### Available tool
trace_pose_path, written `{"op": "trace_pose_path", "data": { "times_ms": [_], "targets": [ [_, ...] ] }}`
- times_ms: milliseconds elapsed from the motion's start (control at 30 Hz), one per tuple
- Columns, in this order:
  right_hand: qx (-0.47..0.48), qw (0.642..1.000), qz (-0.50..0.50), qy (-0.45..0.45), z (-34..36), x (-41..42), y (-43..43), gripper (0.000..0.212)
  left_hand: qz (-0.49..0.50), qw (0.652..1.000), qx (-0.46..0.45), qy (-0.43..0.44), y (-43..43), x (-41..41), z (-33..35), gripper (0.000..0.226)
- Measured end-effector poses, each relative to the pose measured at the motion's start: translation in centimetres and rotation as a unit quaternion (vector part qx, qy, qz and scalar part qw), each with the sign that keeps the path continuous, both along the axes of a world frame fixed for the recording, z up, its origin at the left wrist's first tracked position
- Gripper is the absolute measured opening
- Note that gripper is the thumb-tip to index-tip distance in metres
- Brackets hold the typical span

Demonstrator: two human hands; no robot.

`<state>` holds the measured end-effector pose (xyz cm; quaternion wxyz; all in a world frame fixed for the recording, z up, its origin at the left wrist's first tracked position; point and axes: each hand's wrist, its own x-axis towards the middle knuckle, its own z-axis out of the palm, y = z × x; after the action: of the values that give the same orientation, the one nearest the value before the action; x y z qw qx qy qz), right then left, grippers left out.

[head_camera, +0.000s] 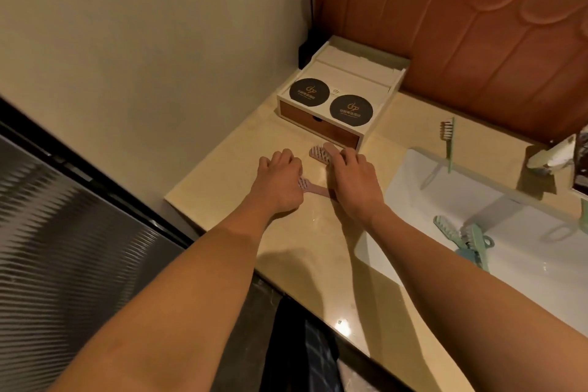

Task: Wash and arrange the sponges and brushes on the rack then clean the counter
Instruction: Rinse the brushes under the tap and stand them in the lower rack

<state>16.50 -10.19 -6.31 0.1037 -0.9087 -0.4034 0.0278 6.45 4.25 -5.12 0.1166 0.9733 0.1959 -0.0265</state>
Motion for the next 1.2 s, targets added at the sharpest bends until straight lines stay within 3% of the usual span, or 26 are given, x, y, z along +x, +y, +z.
{"op": "trace_pose_path", "data": {
  "times_ms": [267, 400, 567, 733, 1067, 1200],
  "targets": [
    [0.052, 0.999, -0.002, 0.01, 0.0, 0.3, -0.4, 0.036, -0.01, 0.997, -0.068, -0.045, -0.4, 2.4, 1.0, 0.06],
    [0.109, 0.992, -0.015, 0.062, 0.2, 0.7, -0.9, 0.02, -0.036, 0.997, -0.049, -0.051, -1.7, 3.4, 0.6, 0.054],
    [0.085, 0.994, -0.014, 0.066, -0.5, 1.1, -1.4, 0.022, -0.012, 0.996, -0.078, -0.041, -1.9, 3.8, 0.1, 0.047],
    [0.101, 0.991, -0.033, 0.076, -0.3, 1.5, -2.5, 0.008, -0.042, 0.999, -0.017, -0.024, -1.9, 4.5, 0.9, 0.027],
    [0.108, 0.989, -0.083, 0.061, 2.2, 2.1, -10.2, 0.016, -0.108, 0.99, -0.035, -0.08, -7.4, 5.6, 2.5, 0.016],
    [0.098, 0.986, -0.127, 0.039, 3.2, 1.0, -15.7, 0.035, -0.154, 0.983, -0.026, -0.099, -11.9, 6.9, 2.5, 0.012]
  ]
}}
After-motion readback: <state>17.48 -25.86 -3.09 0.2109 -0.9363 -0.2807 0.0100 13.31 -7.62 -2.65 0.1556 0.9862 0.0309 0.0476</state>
